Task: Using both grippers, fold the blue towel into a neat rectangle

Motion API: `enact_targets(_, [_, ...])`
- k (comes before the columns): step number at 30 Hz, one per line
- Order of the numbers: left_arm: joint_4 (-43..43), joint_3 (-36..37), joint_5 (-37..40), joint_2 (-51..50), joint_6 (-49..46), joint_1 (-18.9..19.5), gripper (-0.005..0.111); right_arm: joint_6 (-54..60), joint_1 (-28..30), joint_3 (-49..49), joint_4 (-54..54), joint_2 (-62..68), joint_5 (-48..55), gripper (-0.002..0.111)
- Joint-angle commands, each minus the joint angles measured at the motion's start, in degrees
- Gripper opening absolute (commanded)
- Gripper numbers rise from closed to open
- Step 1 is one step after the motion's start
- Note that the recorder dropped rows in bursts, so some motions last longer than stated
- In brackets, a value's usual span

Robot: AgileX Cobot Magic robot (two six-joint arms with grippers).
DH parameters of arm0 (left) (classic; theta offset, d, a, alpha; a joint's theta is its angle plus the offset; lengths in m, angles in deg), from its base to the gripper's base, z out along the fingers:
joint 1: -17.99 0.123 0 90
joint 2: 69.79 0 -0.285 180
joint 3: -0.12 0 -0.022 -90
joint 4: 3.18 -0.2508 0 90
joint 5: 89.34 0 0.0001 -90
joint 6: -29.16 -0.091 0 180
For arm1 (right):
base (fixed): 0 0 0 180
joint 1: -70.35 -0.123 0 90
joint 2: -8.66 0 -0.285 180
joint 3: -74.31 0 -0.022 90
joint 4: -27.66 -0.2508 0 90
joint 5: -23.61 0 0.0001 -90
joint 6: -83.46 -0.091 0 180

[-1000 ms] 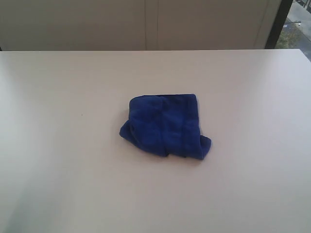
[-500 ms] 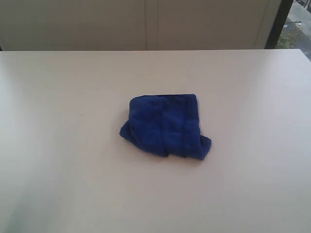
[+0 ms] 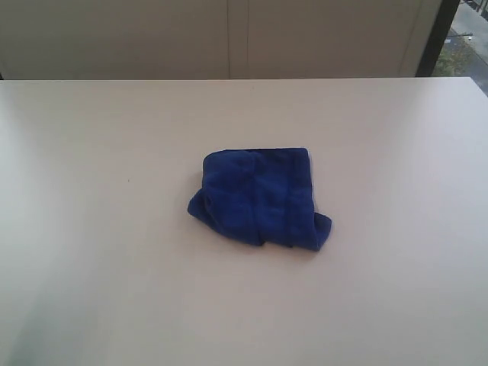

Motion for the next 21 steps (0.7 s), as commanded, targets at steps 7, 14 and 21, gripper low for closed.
enact_targets(7, [-0.1, 0.3, -0.2, 0.3, 0.5, 0.2, 0.0, 0.2, 0.0, 17.9, -4.4, 30.3, 11.2, 0.0])
enact_targets(14, [-0.1, 0.3, -0.2, 0.3, 0.5, 0.2, 0.0, 5.8, -3.0, 27.3, -12.3, 49.1, 21.7, 0.0])
enact_targets(21, [-0.1, 0.3, -0.2, 0.3, 0.5, 0.2, 0.0, 12.9, -12.2, 35.2, -19.6, 64.3, 24.5, 0.0])
